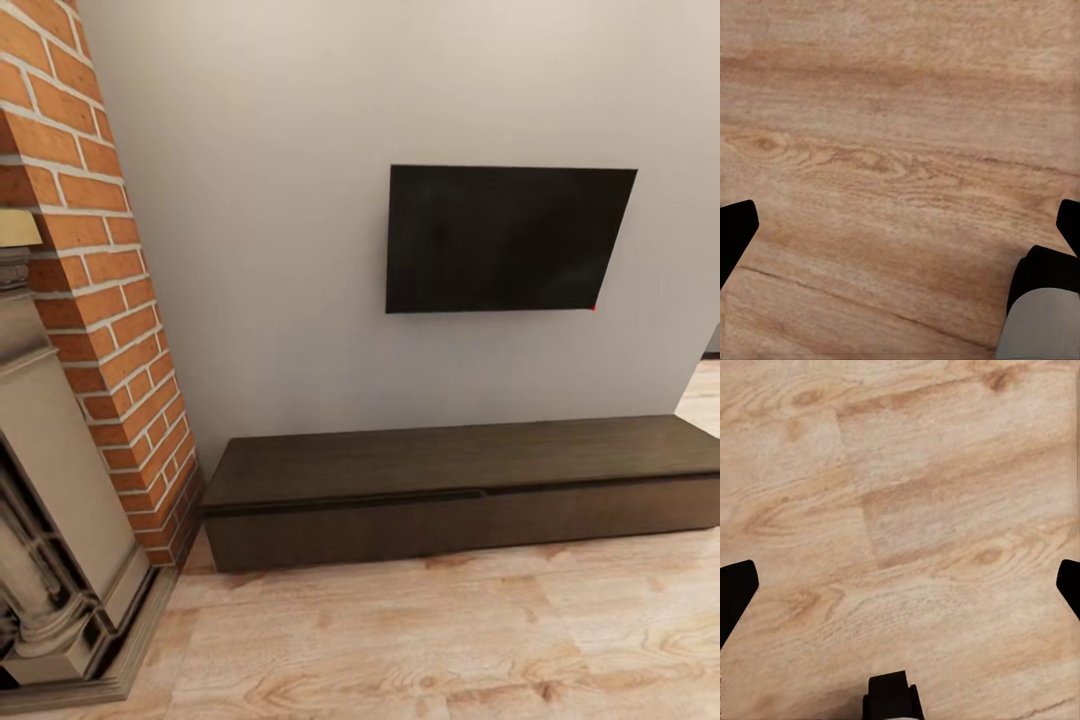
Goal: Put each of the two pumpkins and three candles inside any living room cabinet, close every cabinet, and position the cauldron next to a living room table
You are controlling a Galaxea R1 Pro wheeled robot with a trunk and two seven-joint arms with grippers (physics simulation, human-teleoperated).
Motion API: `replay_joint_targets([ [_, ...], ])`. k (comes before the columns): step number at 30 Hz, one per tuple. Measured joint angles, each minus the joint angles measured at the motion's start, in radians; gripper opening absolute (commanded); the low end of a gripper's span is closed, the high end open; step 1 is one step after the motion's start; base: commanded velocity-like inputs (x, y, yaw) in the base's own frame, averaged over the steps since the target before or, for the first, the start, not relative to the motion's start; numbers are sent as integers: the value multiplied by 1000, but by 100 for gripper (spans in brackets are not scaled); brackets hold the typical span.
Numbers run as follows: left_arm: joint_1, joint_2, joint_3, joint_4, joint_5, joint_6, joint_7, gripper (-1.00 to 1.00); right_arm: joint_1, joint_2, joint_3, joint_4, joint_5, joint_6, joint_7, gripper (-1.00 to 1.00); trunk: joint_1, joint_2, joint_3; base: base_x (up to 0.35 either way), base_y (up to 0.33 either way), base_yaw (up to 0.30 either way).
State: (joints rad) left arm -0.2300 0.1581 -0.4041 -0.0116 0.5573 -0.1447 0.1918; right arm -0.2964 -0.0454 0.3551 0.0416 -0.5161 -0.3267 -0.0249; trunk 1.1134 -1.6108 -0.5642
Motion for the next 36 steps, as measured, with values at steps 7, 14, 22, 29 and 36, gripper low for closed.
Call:
replay_joint_targets([
  [7, 3, -5, -1, 0, -1, -1, 0, 100, 0, 0, 0, -1, 0, -11, 0, 100, -27, 49, 22, 0, 0, 0],
  [14, 4, -9, -2, 0, -14, -1, 0, 100, 0, 0, 0, -2, 0, -9, 0, 100, -54, 98, 44, 0, 0, 0],
  [22, 5, -12, -2, -1, -22, -1, 0, 100, 0, 0, 0, -2, 0, -9, -8, 100, -84, 154, 69, 0, 0, 0],
  [29, 5, -14, 0, -2, -22, -1, 0, 100, 0, 0, 1, -2, 4, -4, -18, 100, -96, 175, 78, 0, 0, 0],
  [36, 5, -14, 0, -1, -20, -1, 0, 100, 0, 0, 1, -3, 7, -1, -19, 100, -119, 217, 97, 0, 0, 0],
])
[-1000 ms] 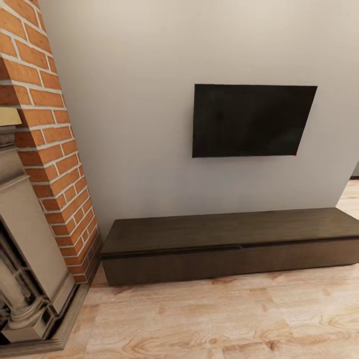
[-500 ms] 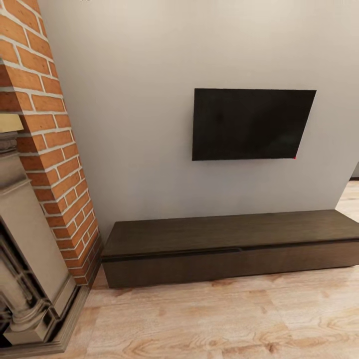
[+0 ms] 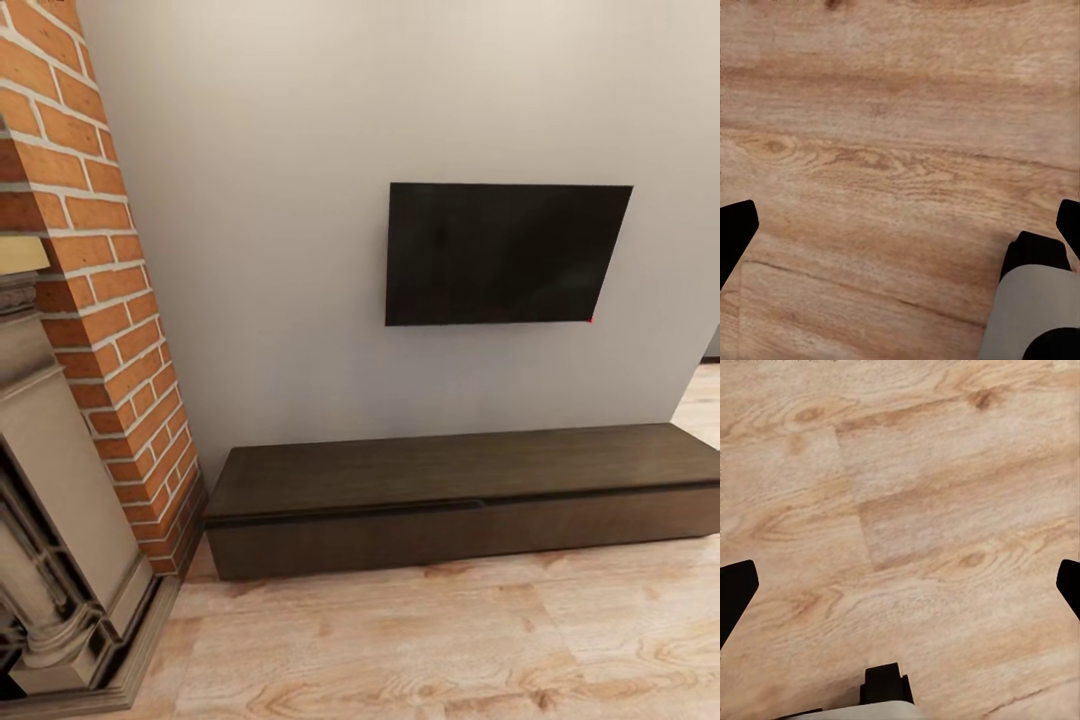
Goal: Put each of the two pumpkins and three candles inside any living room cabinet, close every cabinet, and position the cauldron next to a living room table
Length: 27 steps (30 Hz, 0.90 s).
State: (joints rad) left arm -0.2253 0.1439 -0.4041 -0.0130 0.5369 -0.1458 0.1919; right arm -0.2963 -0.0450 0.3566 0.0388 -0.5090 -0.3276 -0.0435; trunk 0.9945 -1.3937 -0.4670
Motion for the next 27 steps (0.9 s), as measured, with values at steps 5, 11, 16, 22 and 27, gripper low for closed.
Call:
replay_joint_targets([
  [5, 0, -7, 0, 1, 3, 2, 0, 100, 0, -1, 1, 3, 4, 3, 0, 100, -19, 35, 16, 0, 0, 0],
  [11, 4, -11, 0, 1, 4, 6, 0, 100, 0, -2, 2, 3, 4, 2, 0, 100, -42, 77, 34, 0, 0, 0],
  [16, 22, -13, 0, 1, 3, 7, 0, 100, 1, -2, 2, 4, 4, 2, 0, 100, -61, 112, 50, 0, 0, 0],
  [22, 43, -13, 0, 1, 3, 6, 0, 100, 3, -2, 2, 4, 4, 6, 0, 100, -84, 154, 69, 0, 0, 0],
  [27, 53, -14, 0, 1, 4, 5, 0, 100, 7, -2, 2, 5, 4, 8, 0, 100, -104, 189, 85, 0, 0, 0],
])
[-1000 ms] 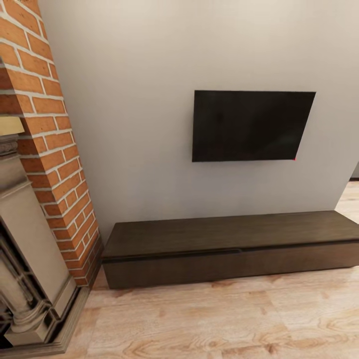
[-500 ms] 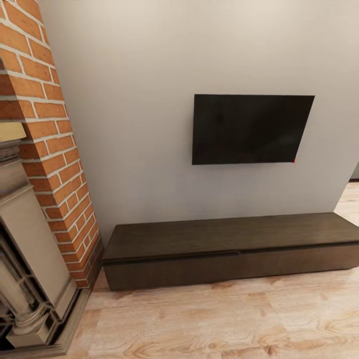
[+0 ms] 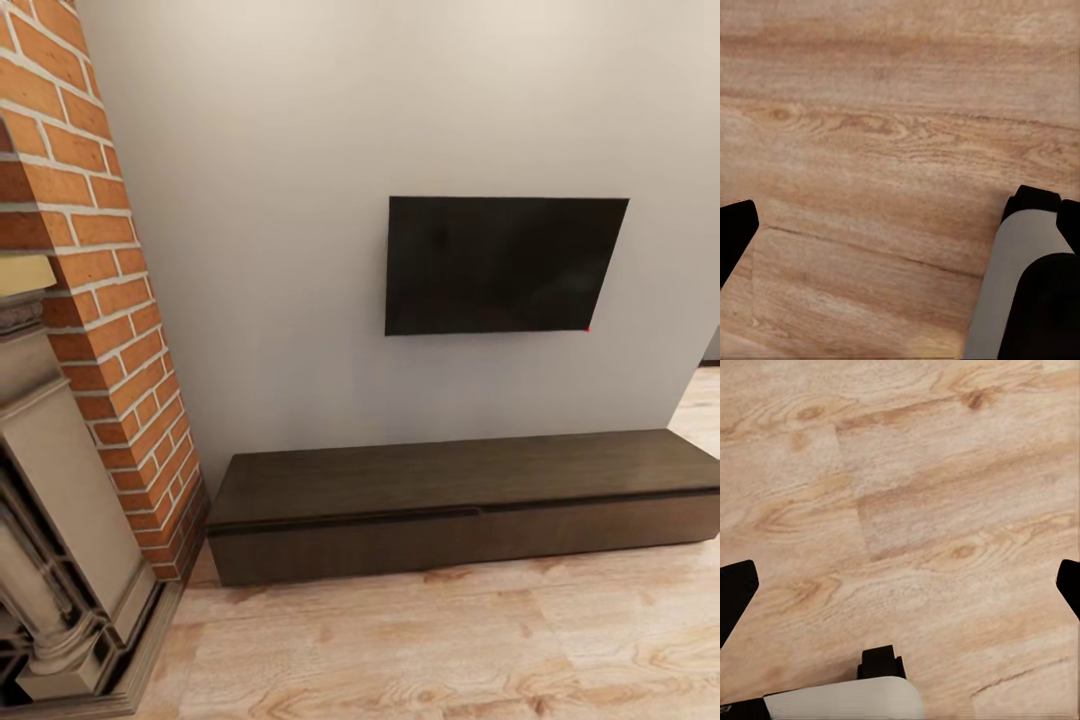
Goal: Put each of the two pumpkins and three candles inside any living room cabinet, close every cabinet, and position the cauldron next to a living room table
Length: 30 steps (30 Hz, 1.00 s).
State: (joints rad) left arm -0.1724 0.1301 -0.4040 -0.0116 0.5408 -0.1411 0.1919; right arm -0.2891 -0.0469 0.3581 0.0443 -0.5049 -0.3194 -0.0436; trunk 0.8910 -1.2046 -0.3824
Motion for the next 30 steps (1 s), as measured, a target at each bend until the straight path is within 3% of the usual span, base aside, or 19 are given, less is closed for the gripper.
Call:
replay_joint_targets([
  [5, 13, -2, 0, 0, -1, -2, 0, 100, 7, 0, 0, 0, 0, 2, -4, 100, -19, 35, 16, 0, 0, 0],
  [30, 15, -24, 7, -2, 6, -3, 1, 100, 10, 25, 3, -14, -3, -4, -11, 100, -19, 35, 16, 0, 0, 0],
])
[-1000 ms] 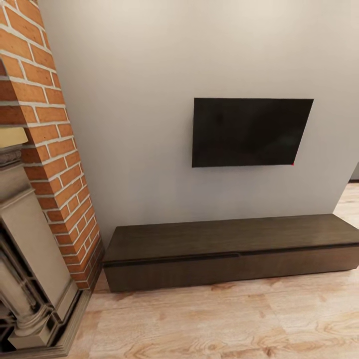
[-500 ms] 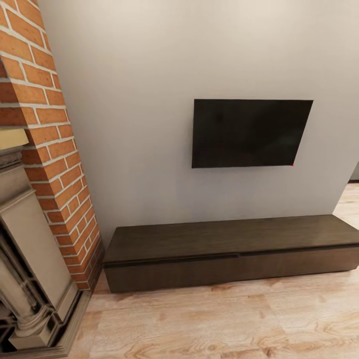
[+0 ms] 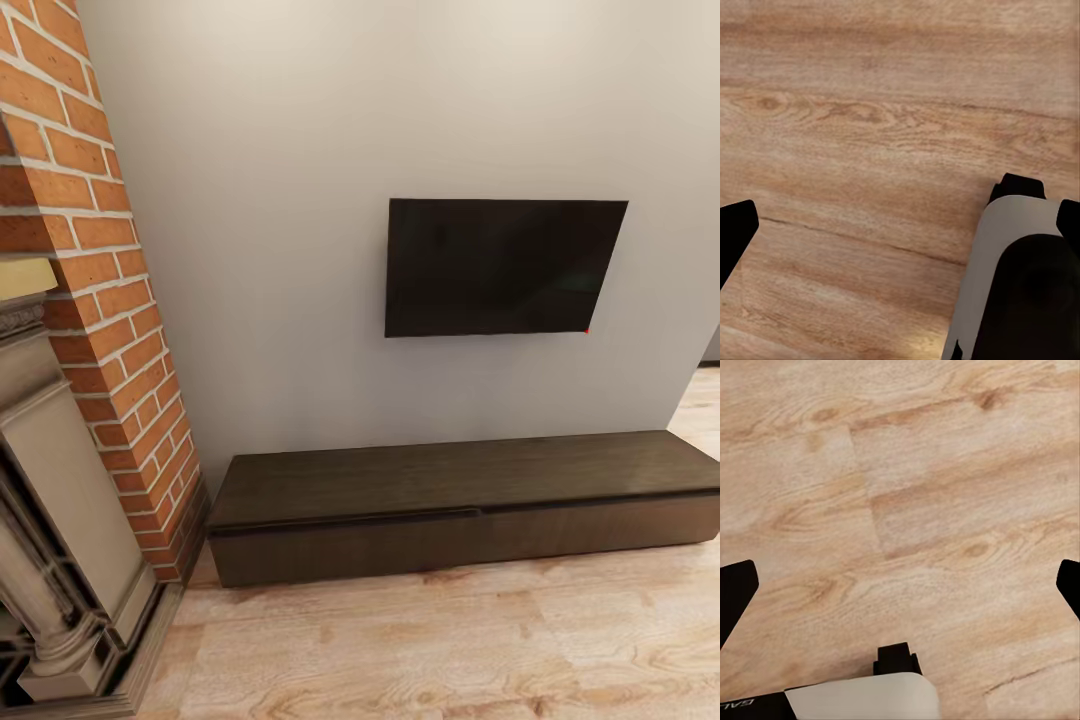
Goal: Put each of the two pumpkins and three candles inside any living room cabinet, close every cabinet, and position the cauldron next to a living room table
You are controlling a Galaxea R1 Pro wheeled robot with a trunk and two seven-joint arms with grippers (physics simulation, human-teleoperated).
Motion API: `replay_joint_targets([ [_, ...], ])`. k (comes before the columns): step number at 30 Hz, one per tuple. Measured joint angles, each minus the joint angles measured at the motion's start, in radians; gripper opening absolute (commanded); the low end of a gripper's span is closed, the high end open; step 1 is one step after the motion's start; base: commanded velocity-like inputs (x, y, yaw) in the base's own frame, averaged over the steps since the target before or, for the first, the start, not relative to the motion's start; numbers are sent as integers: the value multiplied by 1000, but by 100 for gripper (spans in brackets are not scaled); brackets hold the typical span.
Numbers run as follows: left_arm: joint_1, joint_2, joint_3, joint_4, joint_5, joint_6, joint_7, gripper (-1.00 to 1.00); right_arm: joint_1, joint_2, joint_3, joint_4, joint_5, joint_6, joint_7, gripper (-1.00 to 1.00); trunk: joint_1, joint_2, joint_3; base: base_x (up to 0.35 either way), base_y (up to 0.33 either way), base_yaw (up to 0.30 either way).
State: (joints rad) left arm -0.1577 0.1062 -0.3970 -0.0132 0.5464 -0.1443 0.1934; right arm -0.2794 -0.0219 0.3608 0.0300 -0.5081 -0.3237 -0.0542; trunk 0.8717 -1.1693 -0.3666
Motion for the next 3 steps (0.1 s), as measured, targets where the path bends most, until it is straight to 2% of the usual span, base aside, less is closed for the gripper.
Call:
replay_joint_targets([
  [3, 0, 0, -2, 0, 0, 0, 0, 100, 0, -1, -1, 1, 0, 0, 0, 100, 0, 0, 0, 0, 0, 0],
])
